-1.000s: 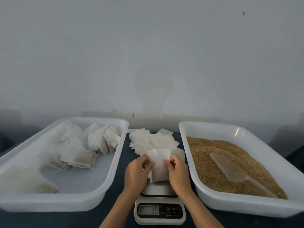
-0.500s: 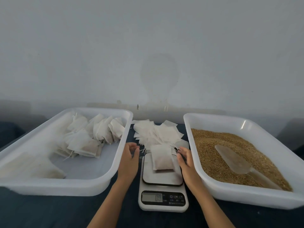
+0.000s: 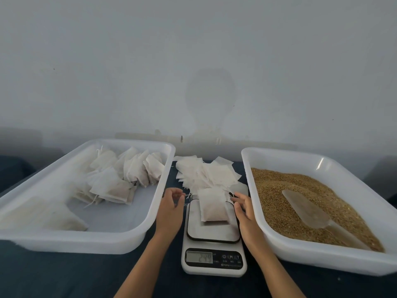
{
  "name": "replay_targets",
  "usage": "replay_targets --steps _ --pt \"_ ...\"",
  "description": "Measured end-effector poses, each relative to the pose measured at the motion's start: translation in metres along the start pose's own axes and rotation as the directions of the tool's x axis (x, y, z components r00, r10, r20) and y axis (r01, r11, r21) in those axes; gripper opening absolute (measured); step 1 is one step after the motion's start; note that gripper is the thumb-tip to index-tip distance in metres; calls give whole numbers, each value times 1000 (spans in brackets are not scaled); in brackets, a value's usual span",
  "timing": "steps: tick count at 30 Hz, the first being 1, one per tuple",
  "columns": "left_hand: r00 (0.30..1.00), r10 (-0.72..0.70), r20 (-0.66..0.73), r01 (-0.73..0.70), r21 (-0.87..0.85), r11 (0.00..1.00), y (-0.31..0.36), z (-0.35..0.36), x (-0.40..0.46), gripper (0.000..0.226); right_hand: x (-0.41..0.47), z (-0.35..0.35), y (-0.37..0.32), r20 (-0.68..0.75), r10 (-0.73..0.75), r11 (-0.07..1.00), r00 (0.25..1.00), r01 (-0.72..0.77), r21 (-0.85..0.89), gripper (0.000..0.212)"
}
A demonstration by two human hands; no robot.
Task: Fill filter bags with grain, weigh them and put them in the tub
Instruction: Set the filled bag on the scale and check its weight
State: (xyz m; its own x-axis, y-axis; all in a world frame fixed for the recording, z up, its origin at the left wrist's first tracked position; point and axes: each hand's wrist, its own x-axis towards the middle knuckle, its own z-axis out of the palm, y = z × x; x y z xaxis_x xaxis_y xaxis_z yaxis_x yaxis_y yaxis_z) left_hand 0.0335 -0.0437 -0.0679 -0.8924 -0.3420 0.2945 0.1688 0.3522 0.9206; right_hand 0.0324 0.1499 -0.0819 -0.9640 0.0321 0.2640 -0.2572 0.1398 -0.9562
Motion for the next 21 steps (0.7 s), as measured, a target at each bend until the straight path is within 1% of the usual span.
replay_targets --steps 3,6,9,12,14,16,19,21 --pt "999 -10 34 9 27 1000 0 0 -1 11 -1 0 -1 14 -7 1000 1000 7 -2 27" --pt "994 -13 109 7 62 998 3 3 -2 10 -2 1 -3 58 -38 999 998 40 -33 28" --pt "979 44 200 -68 115 991 6 8 -2 13 -2 2 -6 99 -99 990 990 107 -86 28" --pt "976 59 209 -102 203 974 11 15 -3 16 -1 3 -8 114 -154 971 982 172 -169 31" --pt "977 26 213 -89 288 954 13 19 -3 32 -1 4 -7 119 -171 959 978 193 -206 32" --pt "977 -29 211 -37 301 953 16 21 -2 54 0 5 -7 116 -168 958 979 190 -213 32" --pt "980 -47 192 11 185 983 25 23 -3 74 0 6 -13 122 -189 958 974 210 -193 32" --pt "981 -50 189 31 102 994 32 22 -5 78 -2 6 -22 130 -229 959 965 246 -141 36"
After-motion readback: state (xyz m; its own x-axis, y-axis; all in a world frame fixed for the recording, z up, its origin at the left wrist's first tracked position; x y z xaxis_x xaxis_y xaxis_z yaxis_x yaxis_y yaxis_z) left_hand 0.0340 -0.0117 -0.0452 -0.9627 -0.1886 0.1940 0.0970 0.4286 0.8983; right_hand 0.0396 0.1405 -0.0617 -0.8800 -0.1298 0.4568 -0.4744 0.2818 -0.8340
